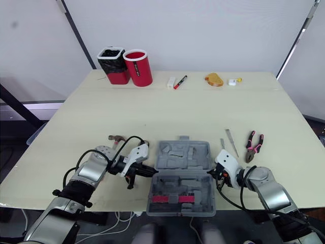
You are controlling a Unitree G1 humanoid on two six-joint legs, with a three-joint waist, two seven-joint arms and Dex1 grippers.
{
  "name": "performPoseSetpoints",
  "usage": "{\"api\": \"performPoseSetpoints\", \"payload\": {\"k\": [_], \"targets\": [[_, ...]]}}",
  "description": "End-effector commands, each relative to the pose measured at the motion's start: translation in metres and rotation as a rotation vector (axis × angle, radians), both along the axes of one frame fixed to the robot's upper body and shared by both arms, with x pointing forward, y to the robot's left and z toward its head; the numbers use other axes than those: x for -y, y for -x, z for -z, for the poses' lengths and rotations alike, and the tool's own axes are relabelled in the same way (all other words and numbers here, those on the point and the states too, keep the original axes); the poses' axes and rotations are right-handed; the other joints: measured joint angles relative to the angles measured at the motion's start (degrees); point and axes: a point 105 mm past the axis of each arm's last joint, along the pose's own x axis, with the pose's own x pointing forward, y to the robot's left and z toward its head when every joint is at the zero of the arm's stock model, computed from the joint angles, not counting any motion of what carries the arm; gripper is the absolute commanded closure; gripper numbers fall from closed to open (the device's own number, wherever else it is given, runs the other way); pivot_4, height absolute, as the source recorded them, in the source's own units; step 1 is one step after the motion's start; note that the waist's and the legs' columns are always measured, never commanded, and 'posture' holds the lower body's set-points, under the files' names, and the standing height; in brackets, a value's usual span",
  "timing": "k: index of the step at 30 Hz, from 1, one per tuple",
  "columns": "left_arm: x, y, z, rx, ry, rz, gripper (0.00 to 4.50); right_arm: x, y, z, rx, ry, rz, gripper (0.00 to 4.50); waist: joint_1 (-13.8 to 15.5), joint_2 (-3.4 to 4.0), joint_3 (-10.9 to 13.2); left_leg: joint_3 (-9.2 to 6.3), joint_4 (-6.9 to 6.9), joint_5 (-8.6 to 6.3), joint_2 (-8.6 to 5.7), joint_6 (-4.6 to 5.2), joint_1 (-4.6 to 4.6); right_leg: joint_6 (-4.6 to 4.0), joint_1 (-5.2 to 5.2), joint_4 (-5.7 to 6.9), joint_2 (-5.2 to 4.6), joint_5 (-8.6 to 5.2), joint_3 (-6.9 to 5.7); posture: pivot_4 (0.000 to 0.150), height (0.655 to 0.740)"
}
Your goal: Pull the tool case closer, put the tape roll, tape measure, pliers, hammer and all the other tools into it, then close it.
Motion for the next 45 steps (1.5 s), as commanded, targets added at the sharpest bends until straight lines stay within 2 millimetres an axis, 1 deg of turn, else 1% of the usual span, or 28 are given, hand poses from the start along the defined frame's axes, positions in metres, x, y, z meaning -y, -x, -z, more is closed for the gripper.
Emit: {"api": "performPoseSetpoints", "payload": {"k": [1, 4, 10, 24, 40, 45], "targets": [[-0.007, 0.009, 0.014, -0.058, -0.055, 0.006, 4.44, -0.014, 0.007, -0.008, 0.009, -0.049, -0.050, 4.50, -0.04, 0.00, 0.00, -0.01, 0.00, 0.00, 0.00, 0.00, 0.00, 0.00, 0.00, 0.00, 0.00, 0.00, 0.00, 0.150, 0.7400], [-0.010, 0.010, 0.015, -0.061, -0.067, 0.012, 4.44, -0.016, 0.008, -0.008, 0.006, -0.050, -0.045, 4.50, -0.10, 0.00, 0.00, 0.00, 0.00, 0.00, 0.00, 0.00, 0.01, 0.00, 0.00, 0.00, 0.01, 0.00, 0.00, 0.150, 0.7400], [-0.006, 0.012, 0.018, -0.068, -0.068, 0.023, 4.44, -0.015, 0.009, -0.006, 0.002, -0.051, -0.031, 4.50, -0.06, 0.01, -0.02, -0.01, 0.00, 0.00, 0.01, 0.00, 0.02, -0.01, 0.00, 0.00, 0.02, 0.00, 0.00, 0.150, 0.7400], [-0.007, 0.019, 0.021, -0.085, -0.073, 0.054, 4.44, -0.015, 0.015, -0.006, -0.021, -0.053, -0.032, 4.50, -0.05, 0.04, -0.05, -0.01, 0.00, 0.00, 0.01, 0.00, 0.02, -0.01, 0.00, 0.00, 0.02, -0.01, 0.00, 0.150, 0.7400], [-0.007, 0.031, 0.024, -0.111, -0.077, 0.080, 4.44, -0.015, 0.020, -0.006, -0.048, -0.058, -0.042, 4.50, 0.00, 0.04, -0.05, 0.00, 0.00, 0.00, 0.01, 0.00, 0.02, -0.01, 0.00, 0.00, 0.02, -0.01, 0.01, 0.150, 0.7400], [-0.008, 0.038, 0.026, -0.126, -0.086, 0.101, 4.44, -0.014, 0.024, -0.005, -0.066, -0.053, -0.051, 4.50, 0.00, 0.04, -0.05, -0.01, 0.00, 0.00, 0.01, 0.00, 0.02, -0.01, 0.00, -0.01, 0.02, -0.01, 0.01, 0.150, 0.7400]]}}
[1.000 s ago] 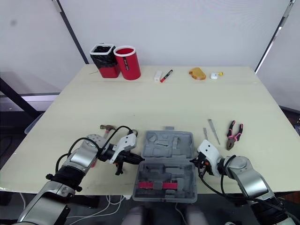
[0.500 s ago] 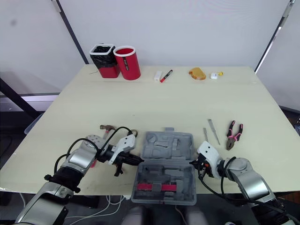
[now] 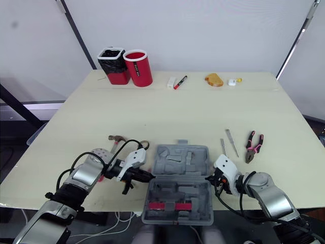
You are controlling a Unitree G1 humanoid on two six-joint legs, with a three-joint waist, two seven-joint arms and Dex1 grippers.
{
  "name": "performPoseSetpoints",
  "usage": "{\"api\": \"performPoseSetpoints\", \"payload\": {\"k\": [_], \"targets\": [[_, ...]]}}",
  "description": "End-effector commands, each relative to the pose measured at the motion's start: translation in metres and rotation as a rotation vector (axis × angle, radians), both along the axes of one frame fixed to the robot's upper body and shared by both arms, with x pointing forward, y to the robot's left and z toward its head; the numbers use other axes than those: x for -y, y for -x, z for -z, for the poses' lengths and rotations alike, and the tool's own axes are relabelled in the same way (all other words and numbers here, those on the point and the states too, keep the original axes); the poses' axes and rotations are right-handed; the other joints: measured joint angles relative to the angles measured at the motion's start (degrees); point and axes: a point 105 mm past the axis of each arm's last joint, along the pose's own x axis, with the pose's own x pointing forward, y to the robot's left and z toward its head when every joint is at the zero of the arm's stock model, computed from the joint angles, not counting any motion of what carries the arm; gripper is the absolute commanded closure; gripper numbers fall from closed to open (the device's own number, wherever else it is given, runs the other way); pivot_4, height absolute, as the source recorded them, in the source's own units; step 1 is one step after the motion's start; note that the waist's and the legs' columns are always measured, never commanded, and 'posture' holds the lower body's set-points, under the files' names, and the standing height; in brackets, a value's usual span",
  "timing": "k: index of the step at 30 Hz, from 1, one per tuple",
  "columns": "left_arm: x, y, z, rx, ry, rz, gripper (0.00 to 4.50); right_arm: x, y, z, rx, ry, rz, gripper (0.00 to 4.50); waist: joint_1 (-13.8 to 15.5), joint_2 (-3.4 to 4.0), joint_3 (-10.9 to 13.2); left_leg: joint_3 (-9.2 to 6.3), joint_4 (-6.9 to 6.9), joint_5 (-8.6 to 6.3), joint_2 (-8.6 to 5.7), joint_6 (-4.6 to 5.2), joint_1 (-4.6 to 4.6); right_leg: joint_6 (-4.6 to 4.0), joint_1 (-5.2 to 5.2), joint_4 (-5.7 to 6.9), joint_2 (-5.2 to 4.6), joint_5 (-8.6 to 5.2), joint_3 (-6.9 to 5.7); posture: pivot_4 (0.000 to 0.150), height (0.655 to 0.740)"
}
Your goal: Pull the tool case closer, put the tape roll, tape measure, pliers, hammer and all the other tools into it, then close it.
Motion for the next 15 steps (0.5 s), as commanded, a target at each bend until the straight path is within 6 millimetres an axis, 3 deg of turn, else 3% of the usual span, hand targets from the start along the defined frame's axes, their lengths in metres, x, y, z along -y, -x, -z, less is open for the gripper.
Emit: {"api": "performPoseSetpoints", "payload": {"k": [1, 15], "targets": [[-0.0021, 0.0218, 0.0235, -0.110, -0.060, 0.042, 4.44, -0.0083, 0.0056, -0.0082, 0.004, -0.031, -0.047, 4.50, -0.01, 0.00, 0.00, 0.00, 0.00, 0.00, 0.00, 0.00, 0.00, 0.00, 0.00, 0.00, 0.00, 0.00, 0.00, 0.150, 0.7400], [-0.0025, 0.0224, 0.0248, -0.114, -0.065, 0.040, 4.44, -0.0089, 0.0082, -0.0061, -0.015, -0.034, -0.046, 4.50, 0.01, 0.02, -0.02, 0.01, 0.00, 0.00, 0.00, 0.00, 0.00, 0.00, 0.00, 0.00, 0.00, 0.00, 0.00, 0.150, 0.7400]]}}
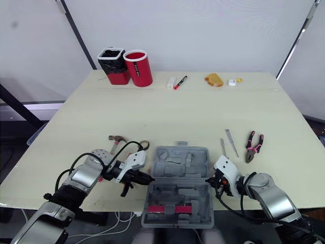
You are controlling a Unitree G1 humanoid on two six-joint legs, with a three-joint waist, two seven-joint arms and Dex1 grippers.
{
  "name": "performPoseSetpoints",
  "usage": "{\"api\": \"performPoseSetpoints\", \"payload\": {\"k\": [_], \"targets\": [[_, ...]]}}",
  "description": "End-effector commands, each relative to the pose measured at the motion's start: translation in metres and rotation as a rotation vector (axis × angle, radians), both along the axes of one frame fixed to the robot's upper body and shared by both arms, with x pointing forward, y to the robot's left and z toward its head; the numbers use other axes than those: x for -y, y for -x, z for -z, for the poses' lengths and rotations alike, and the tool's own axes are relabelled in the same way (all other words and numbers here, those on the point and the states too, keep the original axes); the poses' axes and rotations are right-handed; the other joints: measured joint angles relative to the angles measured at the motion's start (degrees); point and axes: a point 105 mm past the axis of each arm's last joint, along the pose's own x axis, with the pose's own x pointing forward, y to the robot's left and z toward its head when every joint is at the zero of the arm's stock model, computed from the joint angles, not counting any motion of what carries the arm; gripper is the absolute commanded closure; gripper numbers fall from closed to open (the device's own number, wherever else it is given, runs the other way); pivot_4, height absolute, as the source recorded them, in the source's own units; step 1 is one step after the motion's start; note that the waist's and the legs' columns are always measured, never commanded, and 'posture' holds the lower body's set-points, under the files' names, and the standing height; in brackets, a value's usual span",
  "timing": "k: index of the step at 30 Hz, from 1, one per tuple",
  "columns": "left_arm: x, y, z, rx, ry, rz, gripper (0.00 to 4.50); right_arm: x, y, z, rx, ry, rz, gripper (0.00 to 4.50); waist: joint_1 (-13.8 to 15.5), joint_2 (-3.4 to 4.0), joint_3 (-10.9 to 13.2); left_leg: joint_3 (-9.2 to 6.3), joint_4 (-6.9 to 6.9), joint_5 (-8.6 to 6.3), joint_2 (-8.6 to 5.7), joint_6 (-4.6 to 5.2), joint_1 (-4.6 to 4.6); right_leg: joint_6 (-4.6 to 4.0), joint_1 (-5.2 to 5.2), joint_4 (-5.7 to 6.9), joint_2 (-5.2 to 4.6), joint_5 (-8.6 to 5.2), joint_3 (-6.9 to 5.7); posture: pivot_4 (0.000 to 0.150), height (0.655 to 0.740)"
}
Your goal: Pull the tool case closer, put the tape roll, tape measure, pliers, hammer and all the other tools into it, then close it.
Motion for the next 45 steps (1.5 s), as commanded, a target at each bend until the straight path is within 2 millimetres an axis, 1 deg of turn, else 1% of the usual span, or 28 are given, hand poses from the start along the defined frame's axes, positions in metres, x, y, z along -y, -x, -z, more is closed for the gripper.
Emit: {"api": "performPoseSetpoints", "payload": {"k": [1, 7, 17, 27, 36, 45], "targets": [[-0.003, 0.019, 0.025, -0.106, -0.058, 0.019, 4.44, -0.009, 0.006, -0.006, 0.005, -0.029, -0.045, 4.50, 0.00, 0.00, -0.01, 0.00, 0.00, 0.00, 0.00, 0.00, 0.00, 0.00, 0.00, 0.00, 0.00, 0.00, 0.00, 0.150, 0.7400], [-0.004, 0.022, 0.027, -0.112, -0.061, 0.027, 4.44, -0.011, 0.009, -0.006, -0.013, -0.033, -0.054, 4.50, 0.00, 0.00, -0.02, 0.00, 0.00, 0.00, 0.00, 0.00, 0.00, 0.00, 0.00, 0.00, 0.00, 0.00, 0.00, 0.150, 0.7400], [-0.004, 0.023, 0.026, -0.117, -0.059, 0.028, 4.44, -0.007, 0.003, -0.004, 0.002, -0.012, -0.030, 4.50, -0.01, 0.00, -0.05, 0.00, 0.00, 0.00, 0.00, 0.00, 0.01, 0.00, 0.00, 0.00, 0.00, 0.00, 0.00, 0.150, 0.7400], [-0.005, 0.024, 0.026, -0.120, -0.059, 0.024, 4.44, -0.007, 0.003, -0.004, 0.001, -0.010, -0.029, 4.50, -0.01, 0.00, -0.06, 0.00, 0.00, 0.00, 0.00, 0.00, 0.01, 0.00, 0.00, 0.00, 0.00, -0.01, 0.00, 0.150, 0.7400], [-0.009, 0.019, 0.027, -0.107, -0.069, 0.002, 4.44, -0.006, 0.003, -0.004, 0.005, -0.009, -0.027, 4.50, -0.01, 0.00, -0.06, 0.00, 0.00, 0.00, 0.00, 0.00, 0.01, -0.01, 0.00, 0.00, 0.00, 0.00, 0.00, 0.150, 0.7400], [-0.011, 0.018, 0.027, -0.109, -0.074, 0.000, 4.44, -0.006, -0.003, -0.007, 0.026, -0.013, -0.017, 4.50, -0.03, 0.00, -0.07, 0.00, 0.00, 0.00, 0.00, 0.00, 0.02, -0.01, 0.01, 0.00, 0.00, 0.00, 0.00, 0.150, 0.7400]]}}
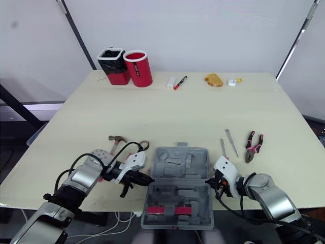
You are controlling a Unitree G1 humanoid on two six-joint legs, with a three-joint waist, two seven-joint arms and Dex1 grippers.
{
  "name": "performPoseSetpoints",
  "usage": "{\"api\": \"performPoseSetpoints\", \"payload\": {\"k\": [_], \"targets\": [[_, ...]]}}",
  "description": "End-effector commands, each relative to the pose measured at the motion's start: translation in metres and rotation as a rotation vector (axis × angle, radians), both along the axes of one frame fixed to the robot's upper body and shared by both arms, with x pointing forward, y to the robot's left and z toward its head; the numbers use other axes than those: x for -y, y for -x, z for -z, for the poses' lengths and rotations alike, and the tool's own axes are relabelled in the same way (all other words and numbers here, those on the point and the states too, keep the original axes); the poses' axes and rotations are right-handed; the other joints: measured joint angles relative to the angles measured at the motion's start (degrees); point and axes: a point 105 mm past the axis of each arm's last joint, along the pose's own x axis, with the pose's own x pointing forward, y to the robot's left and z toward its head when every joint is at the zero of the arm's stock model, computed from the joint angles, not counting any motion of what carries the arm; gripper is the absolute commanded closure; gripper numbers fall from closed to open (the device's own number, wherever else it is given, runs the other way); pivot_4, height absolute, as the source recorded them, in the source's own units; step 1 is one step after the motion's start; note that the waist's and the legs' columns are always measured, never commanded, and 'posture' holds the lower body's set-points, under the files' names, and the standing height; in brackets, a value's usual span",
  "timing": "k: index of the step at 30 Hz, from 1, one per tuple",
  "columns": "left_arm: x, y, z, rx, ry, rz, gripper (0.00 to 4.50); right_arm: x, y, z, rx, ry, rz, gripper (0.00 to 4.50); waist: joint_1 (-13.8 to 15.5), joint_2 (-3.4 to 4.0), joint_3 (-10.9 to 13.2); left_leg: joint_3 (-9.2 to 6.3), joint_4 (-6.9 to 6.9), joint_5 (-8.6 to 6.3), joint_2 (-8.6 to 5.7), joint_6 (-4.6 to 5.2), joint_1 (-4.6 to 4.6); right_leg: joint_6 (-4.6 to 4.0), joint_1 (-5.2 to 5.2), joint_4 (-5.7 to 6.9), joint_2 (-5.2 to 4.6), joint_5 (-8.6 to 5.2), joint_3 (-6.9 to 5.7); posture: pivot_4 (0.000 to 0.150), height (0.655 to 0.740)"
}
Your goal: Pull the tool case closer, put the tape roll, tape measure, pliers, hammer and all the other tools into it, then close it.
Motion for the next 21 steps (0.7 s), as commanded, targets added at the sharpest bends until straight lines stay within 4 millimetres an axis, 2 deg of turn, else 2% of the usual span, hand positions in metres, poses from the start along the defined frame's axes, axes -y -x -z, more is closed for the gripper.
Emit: {"api": "performPoseSetpoints", "payload": {"k": [1, 21], "targets": [[-0.0084, 0.0173, 0.0250, -0.104, -0.067, -0.006, 4.44, -0.0056, -0.0036, -0.0073, 0.037, -0.013, -0.019, 4.50, 0.00, 0.00, 0.00, 0.00, 0.00, 0.00, 0.00, 0.00, 0.00, 0.00, 0.00, 0.00, 0.00, 0.00, 0.00, 0.150, 0.7400], [-0.0106, 0.0195, 0.0241, -0.109, -0.072, -0.002, 4.44, -0.0052, -0.0004, -0.0040, 0.024, -0.010, -0.021, 4.50, -0.06, 0.00, 0.00, 0.00, 0.00, 0.00, 0.01, 0.00, 0.01, 0.00, 0.00, 0.00, 0.01, 0.00, 0.01, 0.150, 0.7400]]}}
